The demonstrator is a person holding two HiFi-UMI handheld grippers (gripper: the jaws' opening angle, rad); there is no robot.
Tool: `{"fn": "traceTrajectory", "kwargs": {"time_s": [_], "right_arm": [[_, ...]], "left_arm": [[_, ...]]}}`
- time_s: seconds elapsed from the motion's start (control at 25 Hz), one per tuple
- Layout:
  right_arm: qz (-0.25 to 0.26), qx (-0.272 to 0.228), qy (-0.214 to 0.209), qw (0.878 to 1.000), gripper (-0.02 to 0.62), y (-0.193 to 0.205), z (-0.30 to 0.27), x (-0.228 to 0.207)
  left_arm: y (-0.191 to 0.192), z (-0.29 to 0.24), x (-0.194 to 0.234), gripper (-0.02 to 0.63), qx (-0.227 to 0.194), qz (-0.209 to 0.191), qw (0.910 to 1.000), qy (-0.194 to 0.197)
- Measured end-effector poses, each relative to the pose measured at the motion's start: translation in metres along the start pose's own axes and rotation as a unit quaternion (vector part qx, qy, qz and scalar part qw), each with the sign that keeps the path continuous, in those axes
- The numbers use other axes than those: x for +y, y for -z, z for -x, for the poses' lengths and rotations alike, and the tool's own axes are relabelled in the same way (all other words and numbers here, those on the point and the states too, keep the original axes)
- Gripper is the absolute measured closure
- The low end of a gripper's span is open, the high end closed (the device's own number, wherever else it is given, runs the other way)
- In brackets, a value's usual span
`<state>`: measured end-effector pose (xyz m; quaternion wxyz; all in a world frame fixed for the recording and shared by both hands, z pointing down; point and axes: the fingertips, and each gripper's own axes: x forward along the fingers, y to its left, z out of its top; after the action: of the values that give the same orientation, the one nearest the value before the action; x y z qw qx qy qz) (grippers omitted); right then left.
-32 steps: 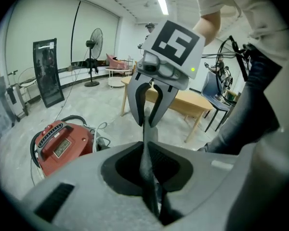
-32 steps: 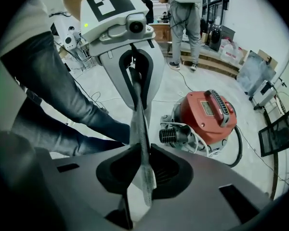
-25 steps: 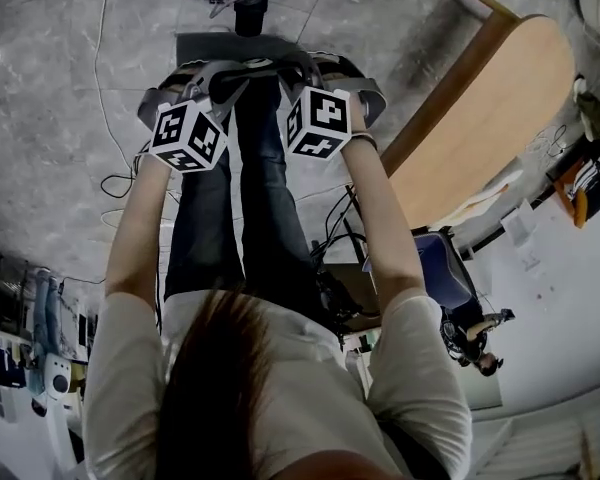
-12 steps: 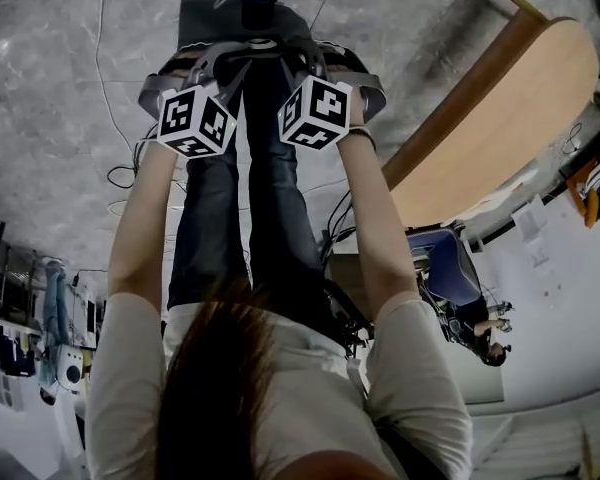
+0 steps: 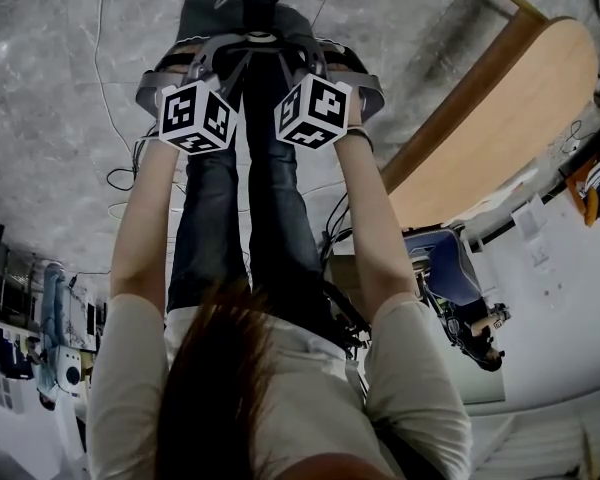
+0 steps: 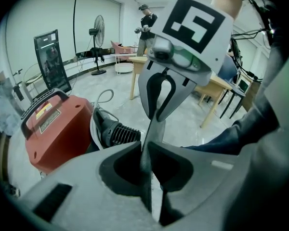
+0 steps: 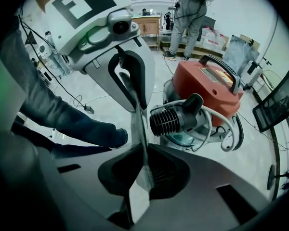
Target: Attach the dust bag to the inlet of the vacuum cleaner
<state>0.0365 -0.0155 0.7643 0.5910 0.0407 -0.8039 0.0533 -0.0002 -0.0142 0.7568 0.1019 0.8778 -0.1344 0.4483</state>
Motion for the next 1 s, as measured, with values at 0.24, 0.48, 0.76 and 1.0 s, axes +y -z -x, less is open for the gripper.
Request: {"fn": "traceTrajectory", "kwargs": {"time_s": [0.24, 0.48, 0.76, 1.0], "right_arm": [[-0.010, -0.004, 0.015, 1.000, 0.565, -0.005, 0.002, -0.012], [-0.010, -0.002, 0.016, 1.000, 0.565, -0.005, 0.000, -0.017], [-0.019, -0.005, 0.013, 1.000, 0.565, -0.007, -0.001, -0.021], [-0.055, -0.023, 0.011, 0.998, 0.563, -0.010, -0.002, -0.024]], "left_arm": [[-0.002, 0.001, 0.012, 0.561, -0.005, 0.003, 0.9999, -0.009], [-0.002, -0.001, 0.017, 0.561, -0.006, 0.008, 0.9999, -0.010], [-0.002, -0.002, 0.024, 0.560, 0.006, -0.004, 0.9999, -0.014], [-0.002, -0.001, 0.033, 0.546, 0.018, -0.028, 0.9994, -0.011]]}}
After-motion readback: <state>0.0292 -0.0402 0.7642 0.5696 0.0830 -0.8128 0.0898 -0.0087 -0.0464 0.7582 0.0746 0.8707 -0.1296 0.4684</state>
